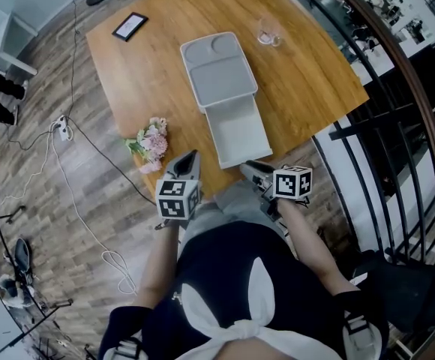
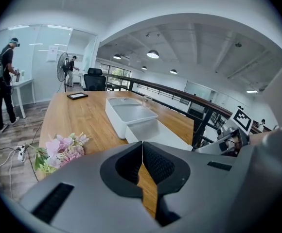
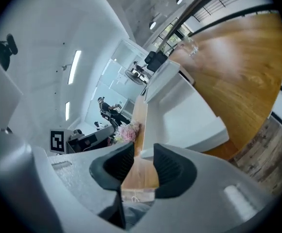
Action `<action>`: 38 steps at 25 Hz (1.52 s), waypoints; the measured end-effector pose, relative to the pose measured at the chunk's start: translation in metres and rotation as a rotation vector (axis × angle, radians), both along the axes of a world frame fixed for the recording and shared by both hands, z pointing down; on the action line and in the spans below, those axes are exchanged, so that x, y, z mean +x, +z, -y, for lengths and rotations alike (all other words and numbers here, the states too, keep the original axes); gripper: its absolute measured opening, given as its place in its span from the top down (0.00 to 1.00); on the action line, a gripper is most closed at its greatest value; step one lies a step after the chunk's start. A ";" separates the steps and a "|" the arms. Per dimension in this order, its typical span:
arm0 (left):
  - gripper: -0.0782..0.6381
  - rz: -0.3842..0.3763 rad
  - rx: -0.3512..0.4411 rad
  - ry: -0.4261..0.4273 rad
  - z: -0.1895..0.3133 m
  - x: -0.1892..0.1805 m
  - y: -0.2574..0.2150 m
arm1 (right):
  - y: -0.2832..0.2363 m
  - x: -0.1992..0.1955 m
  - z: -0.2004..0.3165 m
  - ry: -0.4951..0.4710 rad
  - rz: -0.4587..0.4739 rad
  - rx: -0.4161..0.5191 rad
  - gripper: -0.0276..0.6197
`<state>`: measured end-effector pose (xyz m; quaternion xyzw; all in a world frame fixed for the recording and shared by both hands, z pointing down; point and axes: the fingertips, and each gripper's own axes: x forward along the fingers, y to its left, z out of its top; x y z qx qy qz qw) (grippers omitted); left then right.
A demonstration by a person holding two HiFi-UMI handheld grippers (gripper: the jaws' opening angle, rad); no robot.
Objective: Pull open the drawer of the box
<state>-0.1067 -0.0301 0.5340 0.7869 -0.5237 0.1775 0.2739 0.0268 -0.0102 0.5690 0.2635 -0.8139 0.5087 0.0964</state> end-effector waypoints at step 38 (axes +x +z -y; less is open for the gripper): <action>0.87 -0.046 0.141 0.154 0.005 0.076 -0.050 | -0.083 -0.001 0.043 0.038 -0.359 0.701 0.96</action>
